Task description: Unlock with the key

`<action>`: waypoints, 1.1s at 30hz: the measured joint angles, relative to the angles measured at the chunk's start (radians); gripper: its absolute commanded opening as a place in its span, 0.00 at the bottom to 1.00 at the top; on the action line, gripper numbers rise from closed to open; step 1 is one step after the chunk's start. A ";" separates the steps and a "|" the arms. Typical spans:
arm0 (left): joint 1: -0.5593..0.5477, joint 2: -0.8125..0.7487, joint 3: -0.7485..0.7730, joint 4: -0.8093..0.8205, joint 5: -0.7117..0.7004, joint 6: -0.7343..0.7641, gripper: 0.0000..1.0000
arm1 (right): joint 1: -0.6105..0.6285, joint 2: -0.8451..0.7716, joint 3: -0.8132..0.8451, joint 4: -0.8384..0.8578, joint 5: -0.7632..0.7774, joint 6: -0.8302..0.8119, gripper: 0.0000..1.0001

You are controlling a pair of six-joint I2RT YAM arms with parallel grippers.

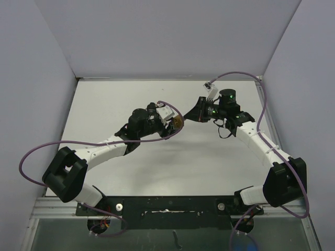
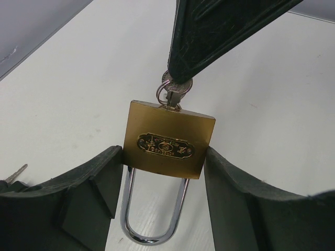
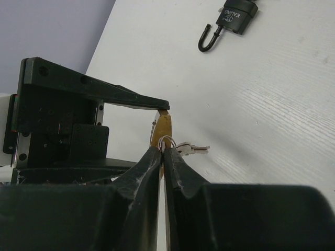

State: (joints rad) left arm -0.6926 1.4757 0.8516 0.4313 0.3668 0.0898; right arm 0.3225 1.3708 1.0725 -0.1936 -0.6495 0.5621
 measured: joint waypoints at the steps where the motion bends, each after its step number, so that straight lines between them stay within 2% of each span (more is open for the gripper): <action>1: 0.000 0.000 0.000 0.000 0.000 0.000 0.00 | 0.000 0.000 0.000 0.000 0.000 0.000 0.03; 3: 0.000 0.000 0.000 0.000 0.000 0.000 0.00 | 0.000 0.000 -0.001 0.002 0.000 0.000 0.00; 33: 0.000 0.034 0.021 0.023 -0.033 -0.013 0.00 | 0.006 0.018 -0.002 0.032 0.045 0.004 0.00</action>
State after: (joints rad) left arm -0.6922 1.5097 0.8726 0.4538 0.3340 0.0772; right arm 0.3283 1.3888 1.0710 -0.1616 -0.6048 0.5659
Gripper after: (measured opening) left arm 0.562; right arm 0.025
